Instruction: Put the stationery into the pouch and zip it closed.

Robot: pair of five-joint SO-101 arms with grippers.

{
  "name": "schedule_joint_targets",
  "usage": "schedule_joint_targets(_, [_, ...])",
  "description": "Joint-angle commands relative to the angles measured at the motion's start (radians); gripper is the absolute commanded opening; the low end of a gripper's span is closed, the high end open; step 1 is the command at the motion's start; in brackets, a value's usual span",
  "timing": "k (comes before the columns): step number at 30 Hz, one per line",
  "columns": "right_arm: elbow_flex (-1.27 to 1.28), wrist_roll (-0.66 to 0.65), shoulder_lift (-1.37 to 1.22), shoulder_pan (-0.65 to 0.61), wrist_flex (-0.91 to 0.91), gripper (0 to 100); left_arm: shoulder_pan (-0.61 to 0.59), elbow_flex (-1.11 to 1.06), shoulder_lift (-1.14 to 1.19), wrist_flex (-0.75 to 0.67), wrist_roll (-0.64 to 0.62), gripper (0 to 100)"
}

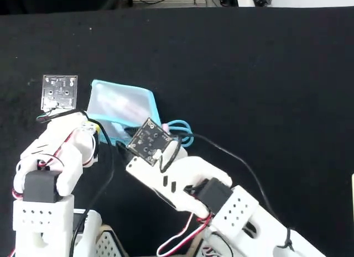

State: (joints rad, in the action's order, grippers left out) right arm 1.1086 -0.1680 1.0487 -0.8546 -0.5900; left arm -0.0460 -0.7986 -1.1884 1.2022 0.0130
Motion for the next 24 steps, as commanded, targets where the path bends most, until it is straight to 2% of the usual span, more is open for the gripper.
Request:
schedule_joint_targets(1, [-0.156,0.003,0.059,-0.003,-0.184,23.7,-0.005,0.027,-0.009,0.002,0.008,3])
schedule_joint_targets(6, [-0.315,0.002,0.275,0.058,-0.470,19.7,-0.005,0.027,-0.009,0.002,0.008,3])
schedule_joint_targets(10, [-0.228,-0.060,0.394,0.226,-0.562,20.1,-0.005,0.027,-0.009,0.002,0.008,3])
schedule_joint_targets(13, [-0.041,-0.075,0.443,0.244,-0.532,20.1,-0.007,0.027,-0.009,-0.002,0.009,3])
schedule_joint_targets(17, [0.183,-0.069,0.504,0.215,-0.365,20.2,-0.007,0.027,-0.009,-0.003,0.009,3])
schedule_joint_targets(19, [0.252,-0.071,0.536,0.218,-0.298,20.2,-0.007,0.027,-0.009,-0.002,0.009,3])
schedule_joint_targets(24, [0.331,-0.069,0.621,0.265,-0.282,20.2,-0.005,0.027,-0.009,-0.002,0.009,3])
